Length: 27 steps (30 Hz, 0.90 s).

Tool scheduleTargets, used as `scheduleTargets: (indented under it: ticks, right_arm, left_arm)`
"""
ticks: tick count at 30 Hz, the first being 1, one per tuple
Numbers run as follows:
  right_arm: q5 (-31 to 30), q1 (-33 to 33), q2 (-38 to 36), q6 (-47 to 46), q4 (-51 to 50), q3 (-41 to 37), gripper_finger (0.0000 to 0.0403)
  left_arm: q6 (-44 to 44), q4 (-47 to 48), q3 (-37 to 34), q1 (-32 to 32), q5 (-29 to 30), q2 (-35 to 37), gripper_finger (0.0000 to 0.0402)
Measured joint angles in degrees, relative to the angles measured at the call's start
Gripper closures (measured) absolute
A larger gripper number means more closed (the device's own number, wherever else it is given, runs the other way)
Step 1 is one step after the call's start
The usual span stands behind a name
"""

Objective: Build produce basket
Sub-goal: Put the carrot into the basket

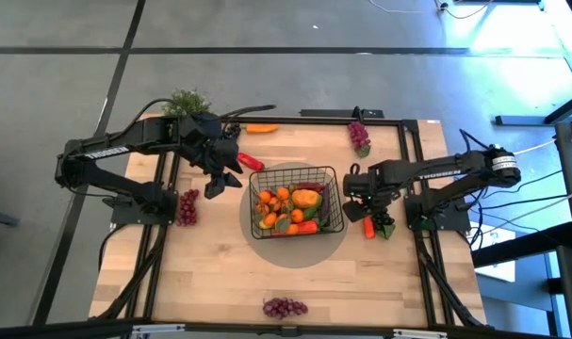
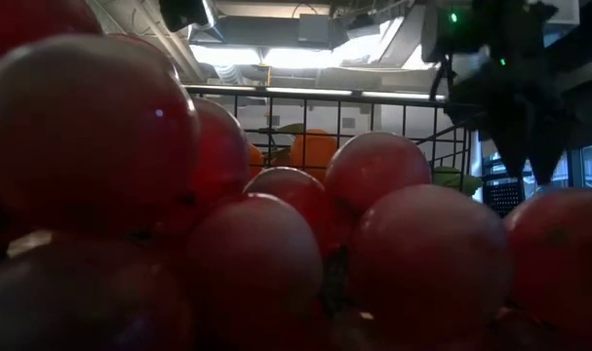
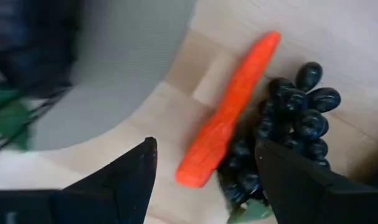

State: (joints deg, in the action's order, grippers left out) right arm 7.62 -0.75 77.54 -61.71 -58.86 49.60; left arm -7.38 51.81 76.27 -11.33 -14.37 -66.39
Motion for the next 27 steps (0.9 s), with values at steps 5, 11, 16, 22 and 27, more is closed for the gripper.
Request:
scheduleTargets:
  ticks: [5, 11, 16, 22, 27]
  right_arm:
    - [0.0, -0.6, 0.0, -2.3, 4.5, -6.4, 0.0146]
    - [-0.4, -0.7, -0.1, -2.3, 13.7, -11.7, 0.0146]
    - [-1.0, -0.7, -0.1, -2.5, 16.6, -14.0, 0.0148]
    - [-2.4, -0.7, -0.1, -2.6, 16.8, -14.4, 0.0205]
    - [-4.7, -0.7, 0.0, -2.6, 17.2, -14.4, 0.0268]
  left_arm:
    - [0.0, 0.0, 0.0, 0.0, 0.0, 0.0, 0.0194]
    - [0.4, 0.0, 0.0, 0.0, 0.0, 0.0, 0.0194]
    - [0.5, 0.0, 0.0, 0.0, 0.0, 0.0, 0.0194]
    - [0.5, 0.0, 0.0, 0.0, 0.0, 0.0, 0.0194]
    - [0.5, 0.0, 0.0, 0.0, 0.0, 0.0, 0.0194]
